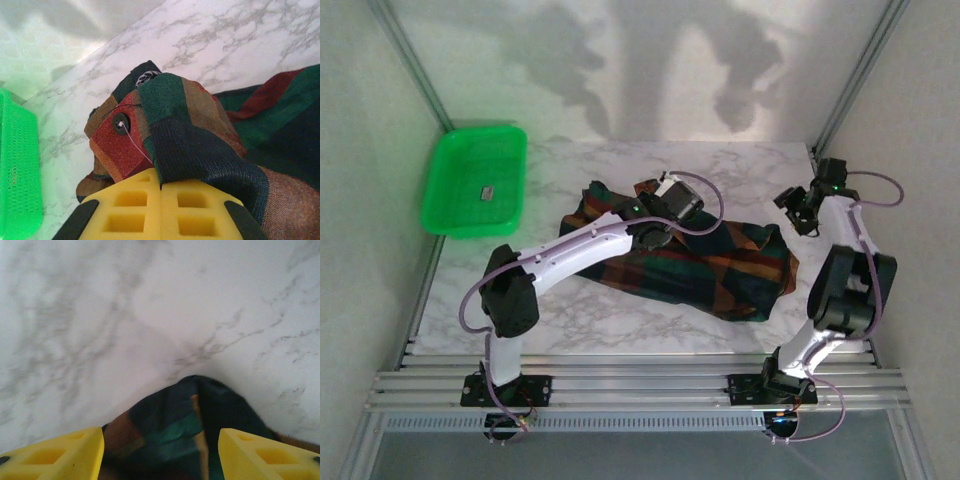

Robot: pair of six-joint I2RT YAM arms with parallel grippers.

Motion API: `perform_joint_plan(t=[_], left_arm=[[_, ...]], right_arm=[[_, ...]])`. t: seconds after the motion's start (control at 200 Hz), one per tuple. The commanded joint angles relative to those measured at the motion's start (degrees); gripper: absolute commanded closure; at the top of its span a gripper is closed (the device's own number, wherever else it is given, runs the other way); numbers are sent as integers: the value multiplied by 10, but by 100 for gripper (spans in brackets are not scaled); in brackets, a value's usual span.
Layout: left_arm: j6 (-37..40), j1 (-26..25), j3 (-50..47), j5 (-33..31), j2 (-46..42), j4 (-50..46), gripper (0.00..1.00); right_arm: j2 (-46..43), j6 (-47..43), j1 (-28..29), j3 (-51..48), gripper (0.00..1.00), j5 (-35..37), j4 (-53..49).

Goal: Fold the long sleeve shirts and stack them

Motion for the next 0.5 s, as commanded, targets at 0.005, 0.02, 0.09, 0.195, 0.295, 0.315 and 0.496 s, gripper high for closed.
perform_joint_plan(t=[0.005, 0.02, 0.09, 0.195, 0.295, 0.315, 0.496], left_arm=[[2, 0, -21, -1, -18, 24, 100], [4, 1, -22, 0, -18, 25, 100], [8, 3, -26, 4, -17, 31, 100], [15, 5, -34, 11, -16, 41, 100], [19, 7, -35, 13, -10, 45, 100], [20, 7, -35, 14, -10, 45, 100], [20, 7, -39, 19, -8, 50, 100]], right_arm=[[-58, -75, 2, -41, 36, -101, -20], [-62, -84, 2, -47, 36, -112, -19], [-71, -134, 14, -66, 36, -142, -34], [-53, -188, 45, -79, 37, -178, -54], [-39, -198, 71, -97, 37, -166, -43], [-35, -199, 75, -98, 37, -166, -40], [4, -236, 140, -80, 37, -90, -62]])
